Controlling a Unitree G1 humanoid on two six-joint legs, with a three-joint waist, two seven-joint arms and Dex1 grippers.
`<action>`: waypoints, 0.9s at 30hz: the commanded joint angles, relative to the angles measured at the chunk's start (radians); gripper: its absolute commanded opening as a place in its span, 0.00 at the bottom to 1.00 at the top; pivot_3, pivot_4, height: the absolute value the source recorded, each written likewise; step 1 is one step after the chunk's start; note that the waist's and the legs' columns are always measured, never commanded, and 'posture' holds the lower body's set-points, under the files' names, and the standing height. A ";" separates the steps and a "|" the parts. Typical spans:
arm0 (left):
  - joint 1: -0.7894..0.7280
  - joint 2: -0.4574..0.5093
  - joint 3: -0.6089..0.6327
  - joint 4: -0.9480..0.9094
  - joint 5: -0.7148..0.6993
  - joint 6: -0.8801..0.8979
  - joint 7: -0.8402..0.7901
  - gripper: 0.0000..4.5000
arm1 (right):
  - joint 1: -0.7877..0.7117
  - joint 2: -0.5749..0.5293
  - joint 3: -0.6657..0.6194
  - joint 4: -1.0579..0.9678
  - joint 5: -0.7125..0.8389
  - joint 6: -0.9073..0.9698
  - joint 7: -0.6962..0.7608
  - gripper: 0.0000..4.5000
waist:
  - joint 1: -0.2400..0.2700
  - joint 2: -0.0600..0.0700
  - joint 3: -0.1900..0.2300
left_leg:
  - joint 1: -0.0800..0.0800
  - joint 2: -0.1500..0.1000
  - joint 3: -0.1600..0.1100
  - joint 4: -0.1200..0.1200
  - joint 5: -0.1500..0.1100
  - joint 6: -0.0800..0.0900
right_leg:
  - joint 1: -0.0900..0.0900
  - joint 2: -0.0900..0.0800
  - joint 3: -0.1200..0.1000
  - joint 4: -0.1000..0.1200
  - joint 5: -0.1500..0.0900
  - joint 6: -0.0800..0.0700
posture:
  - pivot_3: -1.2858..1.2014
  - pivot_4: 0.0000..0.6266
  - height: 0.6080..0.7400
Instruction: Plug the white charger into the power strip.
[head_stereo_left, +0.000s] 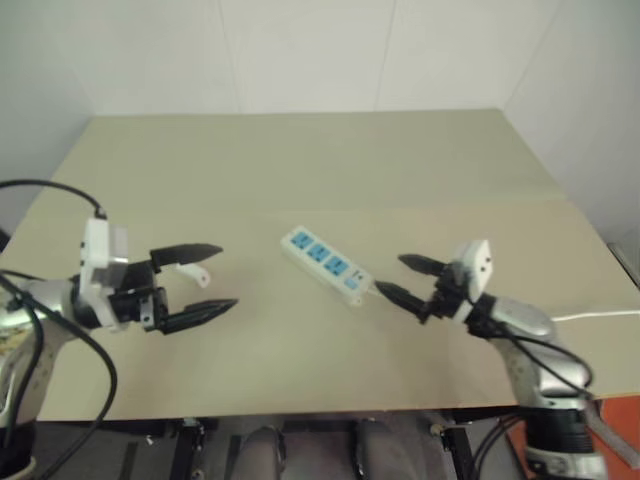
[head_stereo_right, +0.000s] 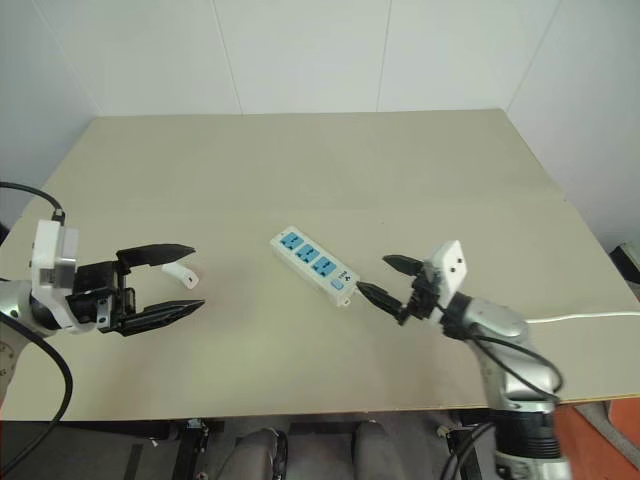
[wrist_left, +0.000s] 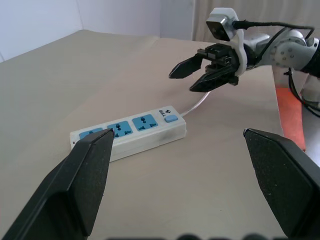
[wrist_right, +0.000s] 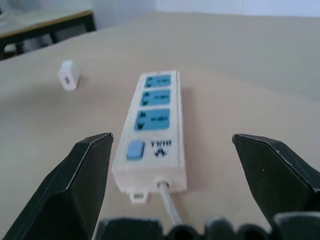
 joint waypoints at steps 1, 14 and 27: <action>-0.021 0.013 0.002 -0.002 0.000 -0.011 -0.009 1.00 | -0.020 0.057 0.040 -0.025 -0.027 -0.043 -0.093 0.99 | 0.001 0.000 0.000 | 0.000 0.000 0.000 0.000 0.000 0.000 | 0.000 0.000 0.000 0.000 0.000 0.000 | 0.52 0.24 1.00; 0.004 0.003 0.022 -0.022 -0.007 -0.013 0.005 1.00 | -0.037 0.122 0.162 0.098 -0.119 -0.206 -0.138 0.99 | 0.000 0.000 0.000 | 0.000 0.000 0.000 0.000 0.000 0.000 | 0.000 0.000 0.000 0.000 0.000 0.000 | 0.52 0.24 1.00; 0.014 0.006 0.028 -0.030 -0.013 -0.012 0.016 1.00 | -0.059 0.136 0.199 0.211 -0.165 -0.312 -0.148 0.99 | -0.001 0.000 0.000 | 0.000 0.000 0.000 0.000 0.000 0.000 | 0.000 0.000 0.000 0.000 0.000 0.000 | 0.52 0.24 1.00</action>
